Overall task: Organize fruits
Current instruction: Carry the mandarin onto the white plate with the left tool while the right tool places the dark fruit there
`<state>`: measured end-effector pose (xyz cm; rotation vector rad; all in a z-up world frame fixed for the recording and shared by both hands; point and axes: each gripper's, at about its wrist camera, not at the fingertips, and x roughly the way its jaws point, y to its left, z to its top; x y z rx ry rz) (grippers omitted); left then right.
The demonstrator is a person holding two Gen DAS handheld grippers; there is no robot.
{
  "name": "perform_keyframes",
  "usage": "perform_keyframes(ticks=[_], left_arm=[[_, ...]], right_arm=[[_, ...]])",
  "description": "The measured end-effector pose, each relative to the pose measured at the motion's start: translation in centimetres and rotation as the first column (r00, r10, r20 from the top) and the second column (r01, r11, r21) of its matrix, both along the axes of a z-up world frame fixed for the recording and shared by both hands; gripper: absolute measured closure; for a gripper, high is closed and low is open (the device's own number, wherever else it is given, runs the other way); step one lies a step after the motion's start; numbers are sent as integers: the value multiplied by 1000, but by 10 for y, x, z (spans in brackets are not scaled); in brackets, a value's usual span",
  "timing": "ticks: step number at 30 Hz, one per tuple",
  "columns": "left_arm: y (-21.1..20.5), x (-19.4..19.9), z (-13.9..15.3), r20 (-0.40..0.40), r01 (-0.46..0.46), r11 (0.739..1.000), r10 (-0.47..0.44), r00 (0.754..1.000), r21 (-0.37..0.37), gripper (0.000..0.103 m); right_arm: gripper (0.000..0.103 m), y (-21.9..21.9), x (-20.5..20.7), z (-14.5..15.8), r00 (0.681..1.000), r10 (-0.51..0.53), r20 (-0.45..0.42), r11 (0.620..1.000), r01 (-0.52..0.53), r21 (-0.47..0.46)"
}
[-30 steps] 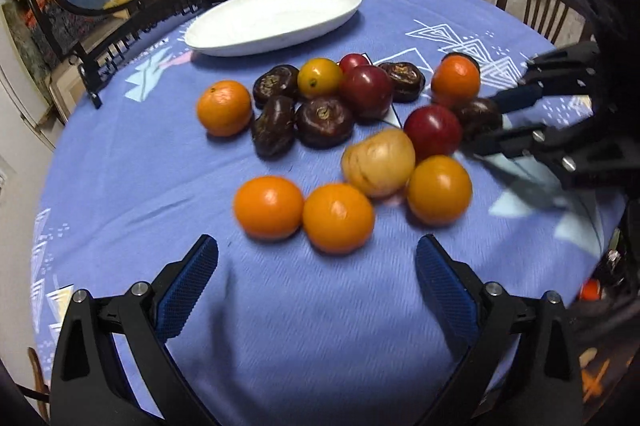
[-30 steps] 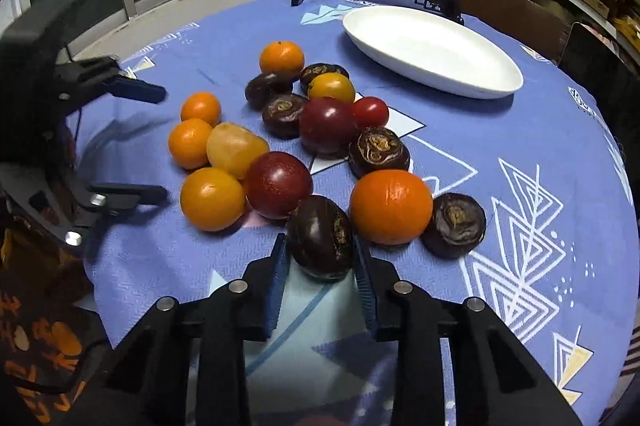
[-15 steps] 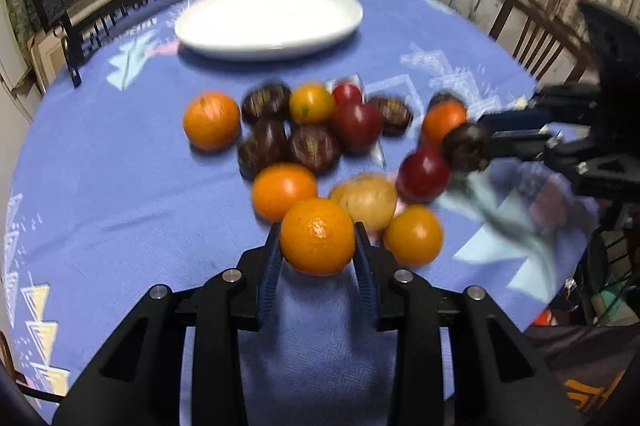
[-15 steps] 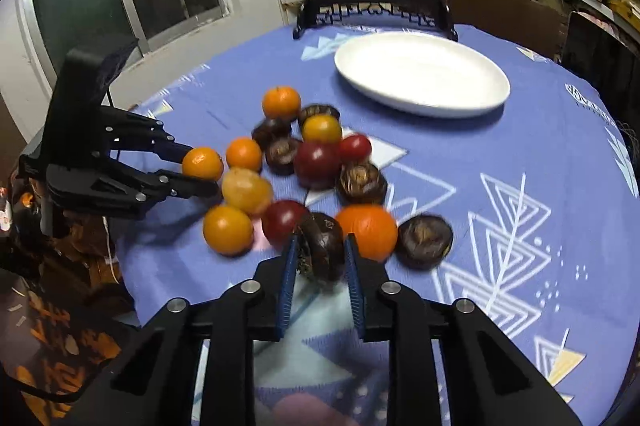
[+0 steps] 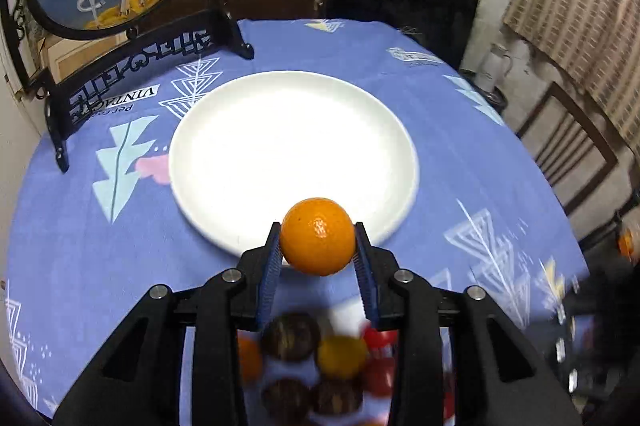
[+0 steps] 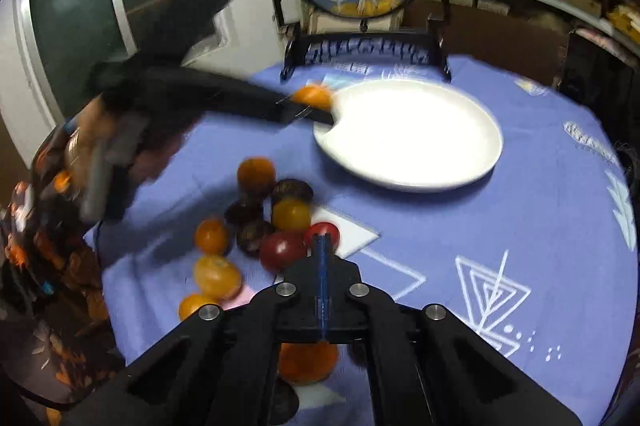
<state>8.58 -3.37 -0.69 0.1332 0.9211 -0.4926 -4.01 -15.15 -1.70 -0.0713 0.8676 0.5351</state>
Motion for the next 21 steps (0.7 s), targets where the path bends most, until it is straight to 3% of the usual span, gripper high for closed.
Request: perform_keyframes(ticks=[1,2,3,4,7,9,10,15,16,21], left_arm=[[-3,9,-3,-19,-1,1000,1,1000,-8,69],[-5,14,-6,-27,1,1000,-1,1000,-17,69],[-5,16,-7,-28,1,1000,-2,1000,-25,69],[-4,17,-7,-26,9,999,-10,1000,-33,69],[-2,16,-7,-21,18,999,-19,1000,-50,69],[-1,15,-7,-19,22,998,-24,1000,-53,69],[-2,16,-8,-19,20,999,-21,1000,-50,69],[2,16,-13,-36,12,999,-13,999,-36,69],[4,17,-14,-39,15,999,-17,999,-34,69],[9,29,-18,-67,-6,999,3,998,-49,69]], right_arm=[[84,0,-10,-5,998,34,-48,999,-34,-6],[46,1,-20,-9,994,66,-89,998,-65,4],[28,0,-33,-13,991,81,-109,997,-79,20],[18,0,-50,-16,990,100,-101,995,-97,27],[19,5,-76,-33,988,114,-101,992,-118,-36],[36,10,-79,-45,989,102,-104,992,-109,-69],[61,12,-75,-51,987,108,-122,991,-117,-63],[68,14,-67,-54,988,115,-103,991,-121,-57],[80,13,-66,-49,986,133,-102,989,-139,-53],[80,3,-43,-18,994,112,-13,993,-113,-36]])
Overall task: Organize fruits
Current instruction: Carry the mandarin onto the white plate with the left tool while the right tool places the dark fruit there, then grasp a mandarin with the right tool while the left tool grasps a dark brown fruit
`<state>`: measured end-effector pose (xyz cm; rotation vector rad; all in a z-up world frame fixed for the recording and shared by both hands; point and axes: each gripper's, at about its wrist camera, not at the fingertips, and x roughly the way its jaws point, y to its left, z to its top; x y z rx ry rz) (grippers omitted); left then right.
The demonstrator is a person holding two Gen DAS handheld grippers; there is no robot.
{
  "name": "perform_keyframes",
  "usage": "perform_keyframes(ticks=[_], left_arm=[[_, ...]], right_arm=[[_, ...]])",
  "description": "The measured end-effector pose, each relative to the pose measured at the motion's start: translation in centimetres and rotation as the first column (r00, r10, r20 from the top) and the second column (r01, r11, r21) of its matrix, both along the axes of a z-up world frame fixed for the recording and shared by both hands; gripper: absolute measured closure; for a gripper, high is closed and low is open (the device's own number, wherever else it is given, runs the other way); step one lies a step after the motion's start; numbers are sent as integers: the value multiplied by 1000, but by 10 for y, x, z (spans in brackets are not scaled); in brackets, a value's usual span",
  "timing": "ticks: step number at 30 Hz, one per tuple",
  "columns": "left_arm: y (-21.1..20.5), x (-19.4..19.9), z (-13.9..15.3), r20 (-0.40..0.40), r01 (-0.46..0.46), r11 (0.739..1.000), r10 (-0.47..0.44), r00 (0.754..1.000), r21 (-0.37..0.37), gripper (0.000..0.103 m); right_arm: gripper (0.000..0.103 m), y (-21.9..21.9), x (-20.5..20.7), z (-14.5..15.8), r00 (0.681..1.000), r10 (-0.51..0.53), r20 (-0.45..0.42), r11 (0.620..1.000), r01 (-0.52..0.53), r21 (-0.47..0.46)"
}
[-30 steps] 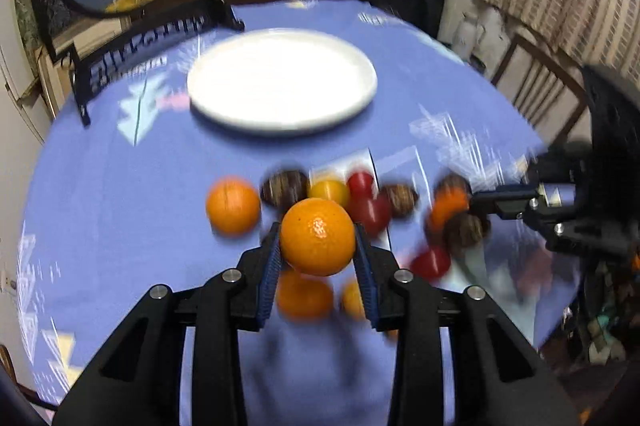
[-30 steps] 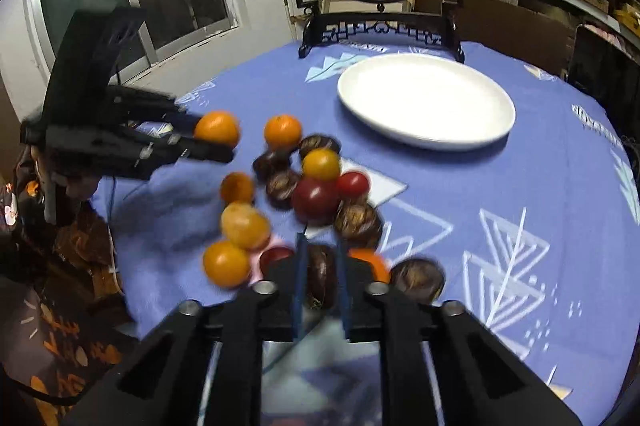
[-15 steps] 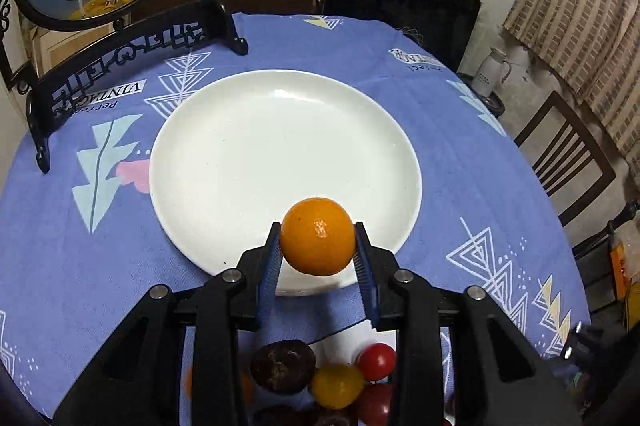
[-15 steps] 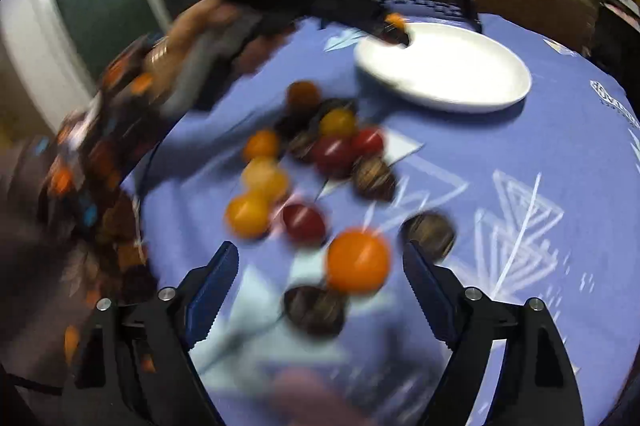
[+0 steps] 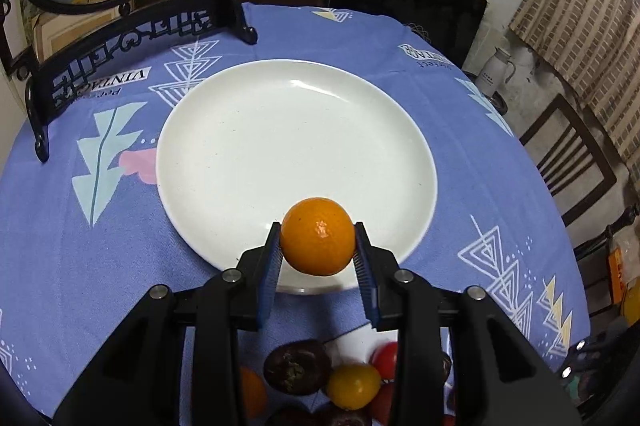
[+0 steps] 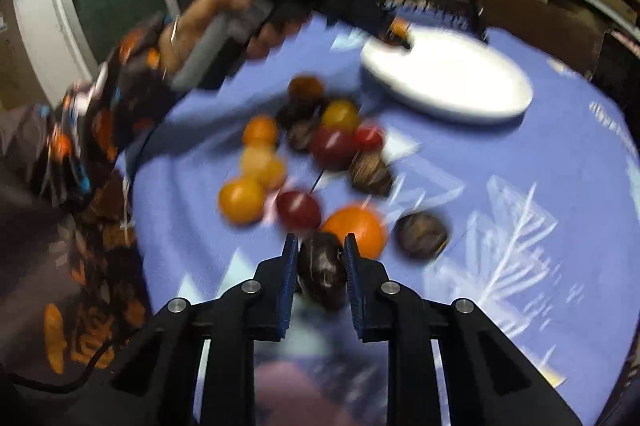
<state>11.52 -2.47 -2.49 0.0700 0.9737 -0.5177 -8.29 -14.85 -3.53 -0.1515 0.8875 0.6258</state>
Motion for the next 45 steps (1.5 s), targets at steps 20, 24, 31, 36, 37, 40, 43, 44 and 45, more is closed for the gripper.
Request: perform_keyframes(ticks=[20,24,31,36,37,40,43,44,45], left_arm=[[-6,-14,5,55,-15,996,10,998,92,33],[-26,-53,7,95,90,985,-105,990,148,22],[-61,-93,10,87,157,970,-176,981,187,21],[-81,-113,6,62,191,961,-207,976,201,20],[-88,-118,3,51,206,956,-220,974,209,20],[-106,-128,-11,23,255,935,-269,963,248,19],[-121,-135,-29,-10,300,910,-310,951,285,19],[-126,-137,-34,-21,312,901,-321,947,300,20],[-131,-139,-40,-26,318,892,-328,944,320,20]], right_arm=[[37,-58,113,14,966,-259,24,964,257,67],[33,-61,36,8,977,-208,-48,974,212,78],[44,-20,-12,-34,986,-116,-124,991,123,57],[62,-20,1,-43,984,-144,-101,983,154,99],[62,-22,-4,-42,985,-148,-89,984,156,84],[62,-37,-26,-35,986,-148,-71,986,152,66],[62,-64,-46,-31,977,-197,-76,978,202,61],[62,-75,-52,-30,971,-225,-77,971,230,60],[62,-86,-57,-28,964,-255,-77,964,259,57]])
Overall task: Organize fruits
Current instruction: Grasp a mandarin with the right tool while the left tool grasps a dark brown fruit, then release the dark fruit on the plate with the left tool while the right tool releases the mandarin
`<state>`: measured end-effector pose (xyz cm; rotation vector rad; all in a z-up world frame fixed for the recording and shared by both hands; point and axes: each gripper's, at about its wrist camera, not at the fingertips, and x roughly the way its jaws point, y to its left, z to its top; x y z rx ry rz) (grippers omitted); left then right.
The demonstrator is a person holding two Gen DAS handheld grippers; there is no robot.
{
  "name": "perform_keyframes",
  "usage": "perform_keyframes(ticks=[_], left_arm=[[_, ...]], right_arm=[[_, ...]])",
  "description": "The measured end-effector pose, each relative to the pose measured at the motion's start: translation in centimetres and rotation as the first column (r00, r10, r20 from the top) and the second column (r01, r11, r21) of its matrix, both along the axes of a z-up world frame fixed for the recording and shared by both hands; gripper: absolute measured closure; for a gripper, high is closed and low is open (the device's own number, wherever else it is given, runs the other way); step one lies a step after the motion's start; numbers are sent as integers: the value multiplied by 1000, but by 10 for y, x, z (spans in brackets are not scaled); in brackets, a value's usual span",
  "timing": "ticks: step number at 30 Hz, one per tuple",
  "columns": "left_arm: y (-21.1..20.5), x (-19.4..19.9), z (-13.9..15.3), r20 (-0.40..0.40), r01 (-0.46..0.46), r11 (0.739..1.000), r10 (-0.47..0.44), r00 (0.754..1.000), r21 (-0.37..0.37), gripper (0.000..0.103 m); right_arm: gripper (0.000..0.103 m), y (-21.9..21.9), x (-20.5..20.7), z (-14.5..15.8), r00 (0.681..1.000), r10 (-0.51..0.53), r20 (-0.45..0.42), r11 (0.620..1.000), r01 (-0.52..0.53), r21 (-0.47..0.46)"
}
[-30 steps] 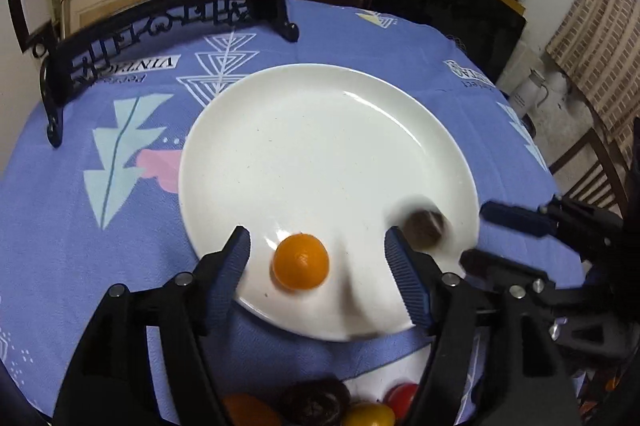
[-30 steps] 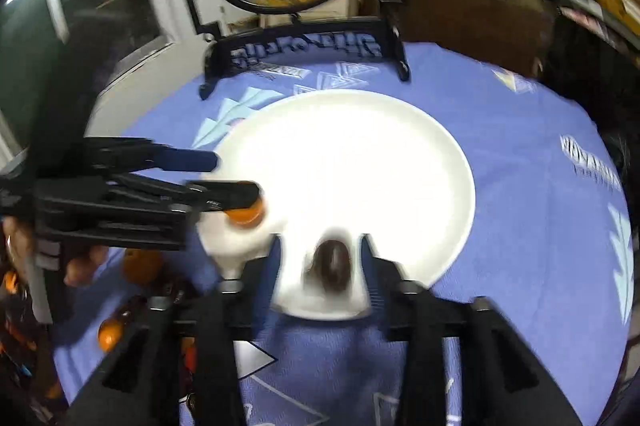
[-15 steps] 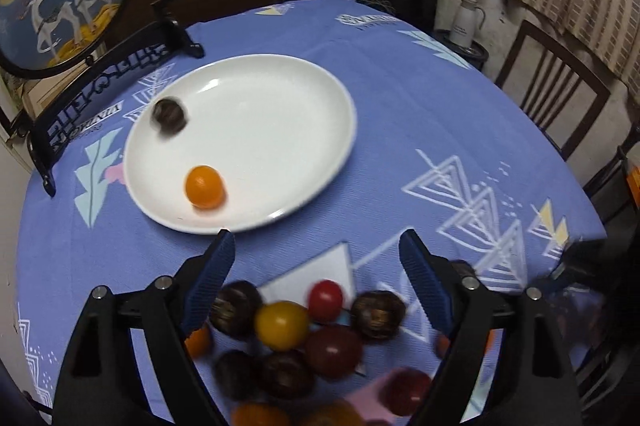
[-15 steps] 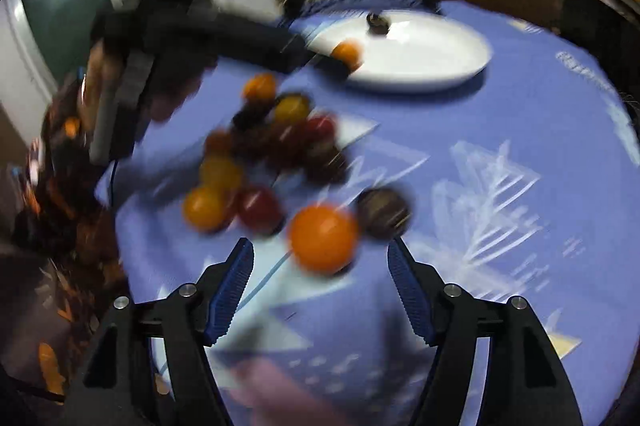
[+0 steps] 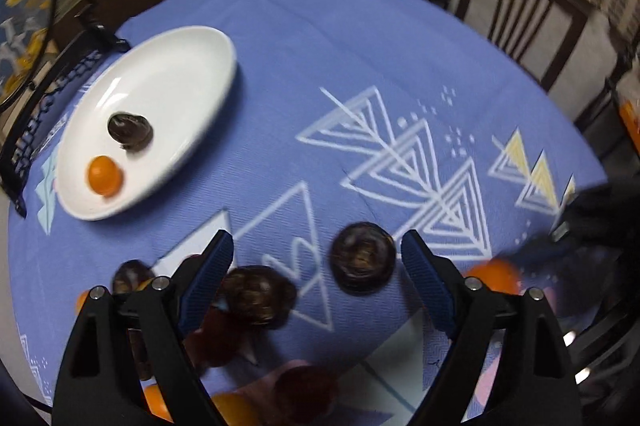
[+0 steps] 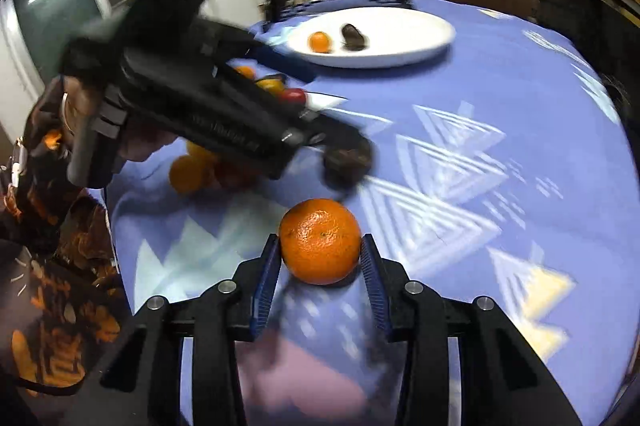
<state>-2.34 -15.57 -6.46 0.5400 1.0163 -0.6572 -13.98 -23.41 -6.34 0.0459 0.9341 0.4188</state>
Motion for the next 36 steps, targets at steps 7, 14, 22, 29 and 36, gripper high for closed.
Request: perform_keyframes(ticks=[7,14,22,29,36], left_arm=[[-15,-9,-16,-38,78,997,-77,996,25,64],[27,39,35,48,-46,994,51,998,-104,64],[86,162,53,34,-389,915,394,918,-101,64],[99,200,30,27,-457,888,459,888,-53,37],[122,176,39,46,-448,885,456,889,-124,27]], right_arm=[[62,-33,5,12,995,-87,37,996,86,26],[62,-13,64,37,995,-9,102,1000,7,20],[62,31,202,44,993,-17,115,999,12,47],[50,53,277,19,996,-76,37,997,76,7],[38,59,223,33,997,-7,74,1000,7,4]])
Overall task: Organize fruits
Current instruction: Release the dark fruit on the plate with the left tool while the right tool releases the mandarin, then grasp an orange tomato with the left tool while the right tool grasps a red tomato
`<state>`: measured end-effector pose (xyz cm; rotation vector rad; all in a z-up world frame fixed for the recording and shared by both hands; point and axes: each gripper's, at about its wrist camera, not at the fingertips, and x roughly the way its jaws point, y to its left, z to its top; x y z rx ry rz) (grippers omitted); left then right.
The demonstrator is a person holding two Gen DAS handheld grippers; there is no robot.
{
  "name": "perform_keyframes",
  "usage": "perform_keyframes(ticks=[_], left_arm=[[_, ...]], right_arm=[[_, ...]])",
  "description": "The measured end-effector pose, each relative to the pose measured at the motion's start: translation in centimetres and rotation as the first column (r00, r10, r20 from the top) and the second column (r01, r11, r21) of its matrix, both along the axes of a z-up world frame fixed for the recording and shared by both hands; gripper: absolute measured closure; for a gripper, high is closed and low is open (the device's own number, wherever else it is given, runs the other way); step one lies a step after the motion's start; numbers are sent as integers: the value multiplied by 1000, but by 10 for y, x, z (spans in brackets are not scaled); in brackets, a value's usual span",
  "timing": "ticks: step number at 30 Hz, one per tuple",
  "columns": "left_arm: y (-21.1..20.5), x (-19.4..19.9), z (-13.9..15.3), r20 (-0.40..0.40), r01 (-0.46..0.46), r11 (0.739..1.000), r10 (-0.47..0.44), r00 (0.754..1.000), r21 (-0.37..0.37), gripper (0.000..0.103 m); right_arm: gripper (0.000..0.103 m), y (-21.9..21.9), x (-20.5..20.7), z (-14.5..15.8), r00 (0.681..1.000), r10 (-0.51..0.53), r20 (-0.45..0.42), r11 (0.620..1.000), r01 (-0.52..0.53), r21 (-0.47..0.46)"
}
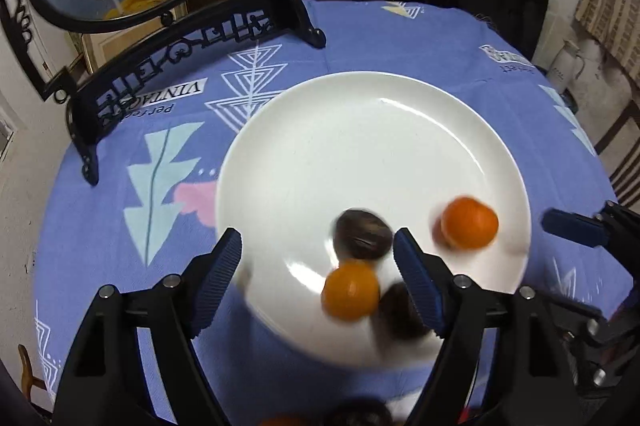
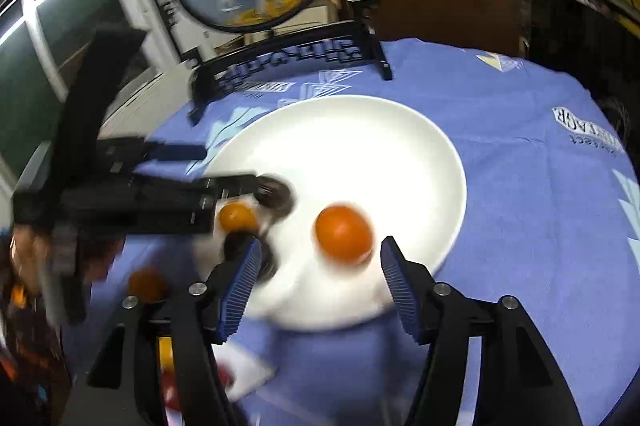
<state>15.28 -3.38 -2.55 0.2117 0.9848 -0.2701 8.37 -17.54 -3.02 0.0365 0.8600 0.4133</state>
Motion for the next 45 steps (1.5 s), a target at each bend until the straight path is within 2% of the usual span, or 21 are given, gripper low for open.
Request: perform_keyframes(ticks=[3,5,10,13,17,18,20,21,30,31,33,35,45], left_arm=[[21,-39,3,15,68,998,-67,998,-15,23],[32,-65,3,34,99,995,-99,995,-6,20],[55,-139,-1,26,194,981,-194,981,6,20],[62,-183,-5,5,246,969,-246,969,-16,18],[58,-227,-12,-20,301,953,-302,953,-23,17],[56,-235,-16,-32,311,950,-312,950,-30,17],[47,-251,-25,-56,336,941,-338,940,-32,17],[44,-255,-27,-62,340,940,-342,938,-34,17],[7,-251,-53,-101,314,948,-317,943,-46,18],[5,-248,-55,-98,294,955,-296,950,-33,24],[7,-244,-57,-107,268,963,-268,958,-13,45],[12,-242,-57,-128,259,965,-263,956,-50,67],[44,-245,-37,-95,241,970,-243,965,-28,67]], right_arm=[[37,8,-50,6,994,103,26,994,-102,-32],[37,16,-96,8,978,205,47,978,-202,-51],[37,44,-160,-5,932,362,6,926,-359,-114],[37,59,-165,-16,918,395,-30,909,-395,-131],[39,73,-156,-30,917,395,-64,906,-400,-141],[42,76,-154,-34,917,393,-73,905,-400,-145],[62,79,-150,-38,918,387,-87,906,-396,-150],[66,78,-151,-39,920,381,-87,907,-390,-155],[67,45,-159,-27,953,296,-66,941,-303,-152],[66,40,-160,-27,956,285,-69,945,-293,-145],[66,35,-158,-29,959,273,-75,950,-281,-134],[66,33,-158,-32,959,272,-78,950,-281,-134],[66,28,-155,-36,957,277,-92,952,-286,-107]])
